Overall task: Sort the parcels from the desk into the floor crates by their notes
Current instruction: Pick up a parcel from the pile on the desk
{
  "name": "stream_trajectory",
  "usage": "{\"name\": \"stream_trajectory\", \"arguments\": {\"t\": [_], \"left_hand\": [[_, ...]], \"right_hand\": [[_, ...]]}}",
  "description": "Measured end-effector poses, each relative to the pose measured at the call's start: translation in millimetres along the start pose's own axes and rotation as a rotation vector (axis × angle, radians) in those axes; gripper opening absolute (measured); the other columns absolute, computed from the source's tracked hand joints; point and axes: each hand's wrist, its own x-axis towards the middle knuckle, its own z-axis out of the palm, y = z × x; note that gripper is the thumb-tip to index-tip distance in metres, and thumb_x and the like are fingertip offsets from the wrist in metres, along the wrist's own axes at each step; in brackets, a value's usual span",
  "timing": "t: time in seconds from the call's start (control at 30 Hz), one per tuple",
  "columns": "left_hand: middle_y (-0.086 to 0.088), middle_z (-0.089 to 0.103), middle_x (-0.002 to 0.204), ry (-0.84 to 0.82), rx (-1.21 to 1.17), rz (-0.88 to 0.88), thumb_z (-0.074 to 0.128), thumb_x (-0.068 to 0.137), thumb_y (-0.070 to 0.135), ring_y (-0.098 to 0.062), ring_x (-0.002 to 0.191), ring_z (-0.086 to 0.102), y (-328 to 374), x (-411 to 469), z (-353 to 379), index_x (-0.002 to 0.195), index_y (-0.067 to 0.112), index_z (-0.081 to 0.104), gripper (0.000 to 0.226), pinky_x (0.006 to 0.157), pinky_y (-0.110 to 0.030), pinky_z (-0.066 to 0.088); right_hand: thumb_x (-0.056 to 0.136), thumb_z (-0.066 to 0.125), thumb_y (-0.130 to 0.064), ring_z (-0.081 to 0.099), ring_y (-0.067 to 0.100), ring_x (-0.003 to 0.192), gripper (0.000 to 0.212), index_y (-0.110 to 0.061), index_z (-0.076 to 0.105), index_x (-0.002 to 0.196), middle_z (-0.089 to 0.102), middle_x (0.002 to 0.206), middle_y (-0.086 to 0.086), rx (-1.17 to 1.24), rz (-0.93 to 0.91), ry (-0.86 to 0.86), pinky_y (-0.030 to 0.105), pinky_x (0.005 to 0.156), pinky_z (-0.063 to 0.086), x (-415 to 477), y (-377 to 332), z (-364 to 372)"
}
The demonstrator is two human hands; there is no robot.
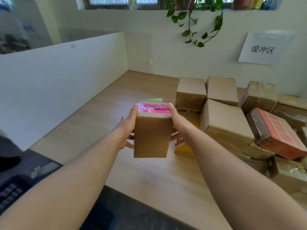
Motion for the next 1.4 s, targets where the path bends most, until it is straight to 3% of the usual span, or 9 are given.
{"name": "stream_trajectory", "arguments": {"t": [0.27, 0.37, 0.43, 0.57, 0.67, 1.03, 1.2, 1.33, 1.4], "left_hand": [[-0.009, 0.058, 0.101, 0.137, 0.013, 0.003, 0.033, 0.098, 0.058, -0.027, 0.105, 0.054, -38, -49, -54, 0.117, 0.025, 0.049, 0.041, 0.093, -0.044, 0.044], [-0.008, 0.060, 0.100, 0.175, -0.017, 0.039, 0.032, 0.101, 0.050, -0.023, 0.099, 0.056, -50, -64, -77, 0.105, 0.024, 0.054, 0.034, 0.083, -0.036, 0.045], [-0.008, 0.060, 0.097, 0.222, -0.037, 0.047, 0.034, 0.102, 0.044, -0.020, 0.092, 0.056, -57, -73, -94, 0.101, 0.021, 0.055, 0.031, 0.073, -0.032, 0.044], [-0.010, 0.058, 0.098, 0.304, -0.044, 0.050, 0.036, 0.100, 0.032, -0.025, 0.089, 0.057, -75, -81, -133, 0.123, 0.017, 0.048, 0.029, 0.089, -0.047, 0.051], [-0.008, 0.059, 0.108, 0.280, -0.022, 0.025, 0.033, 0.098, 0.026, -0.024, 0.084, 0.058, -87, -92, -165, 0.144, 0.041, 0.026, 0.049, 0.080, -0.047, 0.055], [-0.006, 0.055, 0.094, 0.411, -0.134, -0.047, 0.033, 0.098, 0.024, -0.022, 0.086, 0.057, -156, -146, -306, 0.127, 0.025, 0.038, 0.029, 0.071, -0.043, 0.051], [-0.003, 0.056, 0.096, 0.494, -0.238, -0.079, 0.033, 0.101, 0.045, -0.016, 0.087, 0.060, -193, -164, -361, 0.111, 0.019, 0.041, 0.029, 0.080, -0.046, 0.053], [0.000, 0.056, 0.079, 0.630, -0.336, -0.068, 0.033, 0.102, 0.047, -0.015, 0.071, 0.058, -222, -168, -398, 0.086, 0.017, 0.042, 0.035, 0.078, -0.043, 0.053], [-0.001, 0.057, 0.082, 0.662, -0.317, -0.060, 0.045, 0.099, 0.039, -0.017, 0.073, 0.059, -236, -170, -417, 0.087, 0.017, 0.044, 0.025, 0.079, -0.046, 0.054]], "right_hand": [[0.098, 0.040, -0.048, 0.061, 0.025, 0.094, 0.042, -0.012, 0.056, 0.112, 0.062, 0.112, 0.013, -0.133, -0.193, -0.135, 0.036, 0.075, 0.054, -7, -3, 60], [0.099, 0.045, -0.036, 0.057, 0.024, 0.081, 0.027, -0.013, 0.058, 0.096, 0.057, 0.088, 0.008, -0.121, -0.252, -0.223, 0.035, 0.069, 0.051, -12, -8, 87], [0.098, 0.047, -0.028, 0.059, 0.024, 0.078, 0.019, -0.013, 0.054, 0.106, 0.056, 0.087, 0.006, -0.175, -0.297, -0.271, 0.039, 0.074, 0.055, -14, -12, 106], [0.098, 0.051, -0.023, 0.065, 0.031, 0.091, 0.055, -0.026, 0.023, 0.144, 0.056, 0.110, 0.011, -0.253, -0.338, -0.381, 0.039, 0.061, 0.060, -26, -20, 140], [0.099, 0.051, -0.020, 0.065, 0.030, 0.084, 0.068, -0.034, 0.009, 0.151, 0.056, 0.106, 0.011, -0.315, -0.369, -0.478, 0.042, 0.064, 0.061, -37, -30, 167], [0.090, 0.050, 0.013, 0.065, 0.022, 0.069, 0.047, -0.018, 0.036, 0.123, 0.061, 0.094, 0.010, -0.388, -0.346, -0.701, 0.041, 0.062, 0.059, -87, -45, 329], [0.097, 0.051, -0.018, 0.067, 0.020, 0.077, 0.006, -0.014, 0.048, 0.099, 0.067, 0.099, 0.012, -0.257, -0.372, -0.756, 0.028, 0.057, 0.055, -106, -50, 404], [0.093, 0.059, -0.042, 0.072, 0.019, 0.081, 0.032, -0.013, 0.054, 0.104, 0.070, 0.099, 0.005, -0.425, -0.486, -0.682, 0.040, 0.074, 0.060, -118, -55, 463], [0.089, 0.067, -0.032, 0.067, 0.011, 0.075, 0.025, -0.015, 0.051, 0.098, 0.065, 0.095, -0.002, -0.498, -0.573, -0.656, 0.026, 0.063, 0.055, -126, -56, 483]]}}
